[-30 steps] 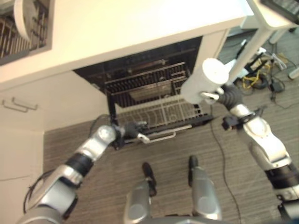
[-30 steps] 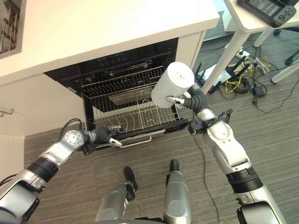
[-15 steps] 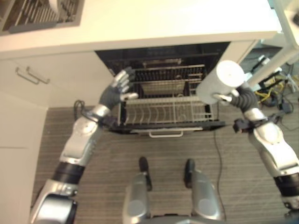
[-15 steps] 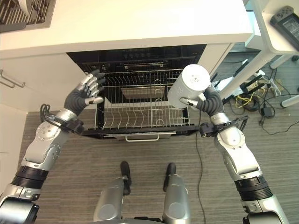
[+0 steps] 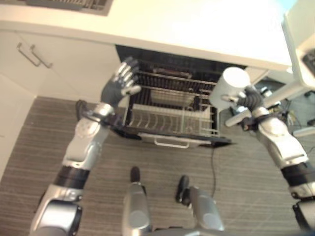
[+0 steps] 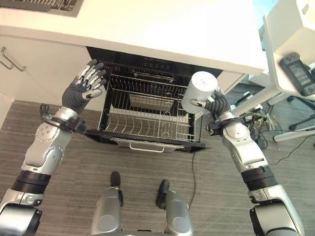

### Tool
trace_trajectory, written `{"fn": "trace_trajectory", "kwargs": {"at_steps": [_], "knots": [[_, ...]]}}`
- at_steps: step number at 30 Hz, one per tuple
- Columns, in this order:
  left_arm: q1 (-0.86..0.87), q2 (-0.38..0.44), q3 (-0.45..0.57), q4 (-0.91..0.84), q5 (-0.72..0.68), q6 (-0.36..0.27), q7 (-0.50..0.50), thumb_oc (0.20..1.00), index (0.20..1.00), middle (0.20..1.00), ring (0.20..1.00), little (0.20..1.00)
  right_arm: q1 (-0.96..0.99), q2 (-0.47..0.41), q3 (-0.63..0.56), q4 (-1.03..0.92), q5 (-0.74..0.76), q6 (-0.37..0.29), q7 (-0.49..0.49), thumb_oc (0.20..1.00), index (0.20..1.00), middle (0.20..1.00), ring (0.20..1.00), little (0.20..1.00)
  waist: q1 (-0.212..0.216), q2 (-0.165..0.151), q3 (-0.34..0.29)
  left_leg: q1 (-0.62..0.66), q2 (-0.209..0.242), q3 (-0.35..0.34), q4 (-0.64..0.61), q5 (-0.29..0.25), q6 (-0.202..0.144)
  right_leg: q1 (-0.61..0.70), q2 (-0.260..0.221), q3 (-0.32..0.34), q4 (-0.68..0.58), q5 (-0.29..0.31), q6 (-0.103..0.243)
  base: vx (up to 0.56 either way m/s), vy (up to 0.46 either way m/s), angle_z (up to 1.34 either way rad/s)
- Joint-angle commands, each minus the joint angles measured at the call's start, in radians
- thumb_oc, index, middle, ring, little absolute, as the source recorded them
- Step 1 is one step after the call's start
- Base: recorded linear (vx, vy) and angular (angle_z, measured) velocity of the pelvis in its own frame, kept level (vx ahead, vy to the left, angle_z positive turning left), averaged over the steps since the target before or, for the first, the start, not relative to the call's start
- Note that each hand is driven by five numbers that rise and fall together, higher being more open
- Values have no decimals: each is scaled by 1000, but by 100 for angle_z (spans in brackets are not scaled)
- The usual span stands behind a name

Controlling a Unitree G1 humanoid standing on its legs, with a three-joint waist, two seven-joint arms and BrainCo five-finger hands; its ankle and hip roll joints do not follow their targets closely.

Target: Place the dishes in the dishwasher.

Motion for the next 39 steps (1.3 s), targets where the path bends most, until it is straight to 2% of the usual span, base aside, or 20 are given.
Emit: {"fn": "trace_trajectory", "kwargs": {"at_steps": [1,4,11,18,20,28,33,39], "knots": [[-68,43,-45,1,-68,-12,26,1000,1000,1000,1000,1000,-63,-9,18,5,71,-17,-14,200,200,200,200,200,20,-17,-48,17,12,13,50,-89,-9,39,-24,39,-64,60,83,11,-94,13],[-139,46,-77,52,-102,2,20,1000,1000,1000,1000,1000,-153,-28,77,164,119,10,22,200,200,200,200,200,33,-22,-45,15,10,3,50,-86,-13,40,-21,31,-64,63,82,23,-80,7],[-217,58,-119,90,-146,13,18,1000,1000,1000,1000,1000,-268,-45,156,349,189,39,94,200,200,200,200,200,46,-11,-34,7,5,-8,50,-80,-18,32,-24,22,-64,68,79,7,-26,0],[-280,54,-146,106,-191,-7,14,1000,1000,1000,1000,1000,-422,-71,218,529,192,72,177,200,200,200,200,200,49,37,-6,-17,-16,-20,50,-74,-22,-5,-38,24,-64,73,74,-14,37,2],[-297,60,-151,92,-218,-22,19,1000,1000,1000,1000,1000,-475,-83,230,584,186,75,197,200,200,200,200,200,46,63,9,-35,-29,-24,50,-72,-23,-29,-45,32,-64,74,72,-52,106,5],[-315,56,-154,33,-252,-61,54,1000,1000,1000,1000,1000,-617,-112,291,671,141,91,232,200,200,200,200,200,31,134,49,-88,-68,-27,50,-75,-17,-108,-58,71,-64,76,68,-43,96,1],[-324,49,-160,21,-270,-93,76,1000,1000,1000,1000,1000,-659,-117,314,701,105,93,243,200,200,200,200,200,17,159,67,-103,-79,-15,50,-77,-14,-140,-60,90,-64,79,66,-55,82,-10],[-334,56,-155,7,-267,-106,70,1000,1000,1000,1000,1000,-694,-142,324,760,58,101,259,200,200,200,200,200,10,167,82,-108,-76,-1,50,-72,-13,-157,-62,95,-64,94,72,-32,17,-2]]}}
